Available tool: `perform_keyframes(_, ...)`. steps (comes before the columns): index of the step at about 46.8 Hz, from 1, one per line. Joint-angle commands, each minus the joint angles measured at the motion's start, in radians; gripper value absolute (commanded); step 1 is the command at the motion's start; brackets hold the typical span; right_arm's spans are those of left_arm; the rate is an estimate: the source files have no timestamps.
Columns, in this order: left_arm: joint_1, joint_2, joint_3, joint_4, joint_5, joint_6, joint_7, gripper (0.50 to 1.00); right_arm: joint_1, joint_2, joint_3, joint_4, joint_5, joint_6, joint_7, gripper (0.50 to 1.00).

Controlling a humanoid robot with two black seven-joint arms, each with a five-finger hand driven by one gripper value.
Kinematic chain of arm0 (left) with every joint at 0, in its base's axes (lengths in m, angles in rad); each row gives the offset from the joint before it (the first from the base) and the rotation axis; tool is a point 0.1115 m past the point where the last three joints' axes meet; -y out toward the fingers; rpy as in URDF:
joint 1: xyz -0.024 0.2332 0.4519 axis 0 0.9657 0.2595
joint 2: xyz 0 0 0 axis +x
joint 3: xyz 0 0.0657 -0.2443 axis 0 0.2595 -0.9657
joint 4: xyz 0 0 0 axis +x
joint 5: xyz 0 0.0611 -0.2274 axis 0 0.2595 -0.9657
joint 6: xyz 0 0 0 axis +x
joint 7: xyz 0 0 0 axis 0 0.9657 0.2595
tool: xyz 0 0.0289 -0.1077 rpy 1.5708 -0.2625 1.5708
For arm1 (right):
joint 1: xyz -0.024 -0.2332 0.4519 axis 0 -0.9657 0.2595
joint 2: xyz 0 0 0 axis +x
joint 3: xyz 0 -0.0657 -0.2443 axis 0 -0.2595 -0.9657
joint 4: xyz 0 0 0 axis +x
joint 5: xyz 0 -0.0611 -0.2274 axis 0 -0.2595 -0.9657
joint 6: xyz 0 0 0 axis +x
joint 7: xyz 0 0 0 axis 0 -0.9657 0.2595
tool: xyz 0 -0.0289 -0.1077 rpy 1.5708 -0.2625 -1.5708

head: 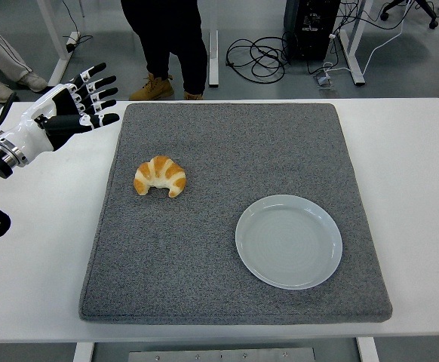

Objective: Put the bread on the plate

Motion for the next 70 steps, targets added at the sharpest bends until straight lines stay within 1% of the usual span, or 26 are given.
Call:
perform_keyframes(1, -0.001, -0.001, 0.0, 0.0, 0.0, 0.002, 0.0, 0.972, 0.001, 0.0, -0.001, 0.0, 0.0, 0.0, 0.0, 1.0)
perform_keyframes(15, -0.007, -0.017, 0.0, 0.0, 0.0, 0.0, -0.003, 0.972, 0.001, 0.0, 0.001, 0.0, 0.0, 0.0, 0.0, 1.0)
perform_keyframes(28, -0.013, -0.018, -0.002, 0.009, 0.0, 0.023, -0.005, 0.972, -0.001, 0.0, 0.001, 0.0, 0.0, 0.0, 0.0, 1.0)
perform_keyframes(40, -0.016, -0.018, -0.002, 0.011, -0.002, 0.017, 0.001, 0.972, -0.001, 0.0, 0.001, 0.0, 0.0, 0.0, 0.0, 1.0)
perform_keyframes(46, -0.041, -0.012, 0.001, 0.011, 0.0, 0.019, 0.001, 0.972, 0.001, 0.0, -0.001, 0.0, 0.0, 0.0, 0.0, 1.0)
perform_keyframes(50, -0.052, -0.009, -0.002, 0.011, 0.001, 0.007, -0.006, 0.972, 0.001, 0.0, 0.001, 0.0, 0.0, 0.0, 0.0, 1.0)
perform_keyframes(57, -0.061, -0.007, -0.011, 0.011, 0.015, 0.005, -0.011, 0.972, 0.001, 0.0, -0.001, 0.0, 0.0, 0.0, 0.0, 1.0)
perform_keyframes(62, -0.088, -0.009, 0.0, 0.014, 0.02, 0.039, 0.0, 0.971, 0.001, 0.0, 0.001, 0.0, 0.0, 0.0, 0.0, 1.0)
perform_keyframes(68, -0.102, -0.007, 0.027, 0.031, 0.029, 0.109, 0.011, 0.972, 0.001, 0.0, 0.001, 0.0, 0.0, 0.0, 0.0, 1.0)
perform_keyframes(70, -0.121, -0.009, 0.046, 0.034, 0.057, 0.129, 0.026, 0.971, 0.001, 0.0, -0.001, 0.0, 0.0, 0.0, 0.0, 1.0)
